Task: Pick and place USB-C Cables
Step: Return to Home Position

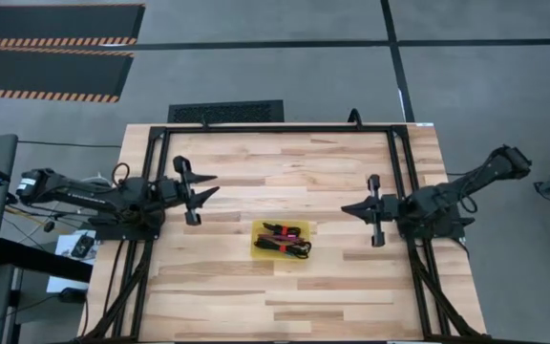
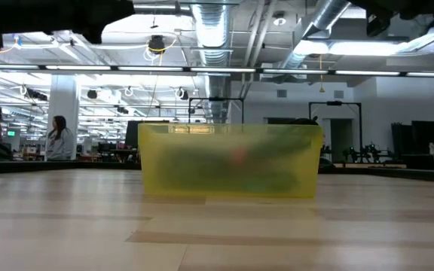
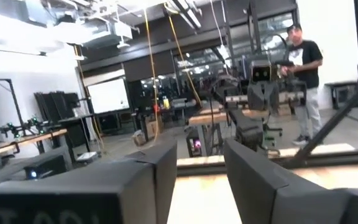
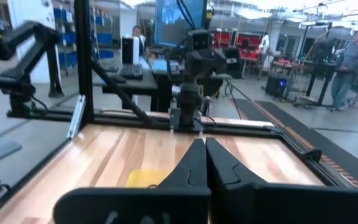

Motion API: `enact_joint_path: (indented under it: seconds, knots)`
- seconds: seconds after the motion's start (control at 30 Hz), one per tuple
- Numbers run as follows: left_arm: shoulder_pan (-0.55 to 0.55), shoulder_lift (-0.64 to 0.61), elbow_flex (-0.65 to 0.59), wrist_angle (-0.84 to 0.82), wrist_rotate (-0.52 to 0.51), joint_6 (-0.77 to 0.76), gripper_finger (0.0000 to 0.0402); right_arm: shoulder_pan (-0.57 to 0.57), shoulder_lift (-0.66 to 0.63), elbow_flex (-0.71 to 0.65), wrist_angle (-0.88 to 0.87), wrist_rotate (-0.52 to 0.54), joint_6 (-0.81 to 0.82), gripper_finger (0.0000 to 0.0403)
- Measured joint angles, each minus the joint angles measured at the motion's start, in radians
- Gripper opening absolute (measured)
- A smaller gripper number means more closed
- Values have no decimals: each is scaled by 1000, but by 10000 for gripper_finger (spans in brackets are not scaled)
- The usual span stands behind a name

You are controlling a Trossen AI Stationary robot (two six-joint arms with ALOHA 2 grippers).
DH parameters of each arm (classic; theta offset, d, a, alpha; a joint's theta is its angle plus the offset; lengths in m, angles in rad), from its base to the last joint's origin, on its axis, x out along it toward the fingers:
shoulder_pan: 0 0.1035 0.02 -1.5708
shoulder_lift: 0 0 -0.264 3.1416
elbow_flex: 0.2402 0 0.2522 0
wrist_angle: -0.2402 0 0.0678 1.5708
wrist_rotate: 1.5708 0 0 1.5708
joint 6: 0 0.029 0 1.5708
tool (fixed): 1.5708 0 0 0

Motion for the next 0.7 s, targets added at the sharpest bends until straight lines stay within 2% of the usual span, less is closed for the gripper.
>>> enact_joint_path:
  seconds: [0.2,0.33,0.47,0.7]
  knots:
    - [82,14,0,-45,124,-68,57,-1,0,-95,109,-2,7,2]
    - [131,37,0,-44,140,-110,11,-25,-16,-119,128,-2,10,2]
    - [148,18,0,-61,140,-125,6,-44,-60,-118,109,-30,-2,2]
    - [145,-125,2,-174,143,-114,1,-44,-179,-118,-47,-40,42,2]
